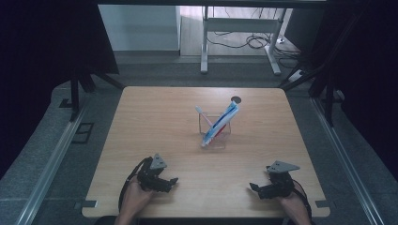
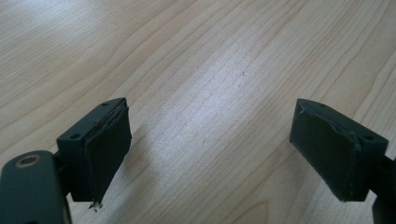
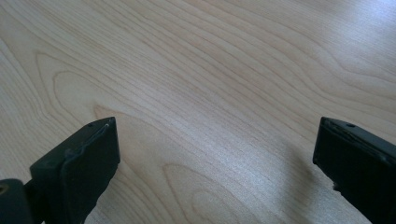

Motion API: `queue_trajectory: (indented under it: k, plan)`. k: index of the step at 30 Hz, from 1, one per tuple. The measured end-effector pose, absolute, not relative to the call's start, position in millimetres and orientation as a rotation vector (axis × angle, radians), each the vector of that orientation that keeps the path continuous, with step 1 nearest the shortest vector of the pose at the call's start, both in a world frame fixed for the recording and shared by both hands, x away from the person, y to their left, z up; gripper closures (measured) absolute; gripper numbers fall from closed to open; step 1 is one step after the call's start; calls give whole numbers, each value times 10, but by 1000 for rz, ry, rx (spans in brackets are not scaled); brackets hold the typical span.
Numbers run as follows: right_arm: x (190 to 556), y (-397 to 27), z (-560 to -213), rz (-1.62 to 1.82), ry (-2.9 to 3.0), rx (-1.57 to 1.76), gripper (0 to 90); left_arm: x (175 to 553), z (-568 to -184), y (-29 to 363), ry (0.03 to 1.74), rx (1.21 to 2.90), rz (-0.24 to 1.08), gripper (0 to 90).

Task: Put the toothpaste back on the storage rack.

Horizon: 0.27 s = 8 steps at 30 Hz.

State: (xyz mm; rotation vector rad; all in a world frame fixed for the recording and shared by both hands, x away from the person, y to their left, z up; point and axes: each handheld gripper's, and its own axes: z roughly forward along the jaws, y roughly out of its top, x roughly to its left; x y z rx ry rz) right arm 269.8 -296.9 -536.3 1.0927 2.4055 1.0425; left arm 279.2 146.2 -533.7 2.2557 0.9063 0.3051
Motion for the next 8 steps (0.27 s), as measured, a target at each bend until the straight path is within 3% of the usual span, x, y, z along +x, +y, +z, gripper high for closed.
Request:
queue_trajectory:
  k: [8]
  plan:
    - [2699,-2951,-5380,1028,2419,1079,5,2804,-5375,1465,923,2270,310,129]
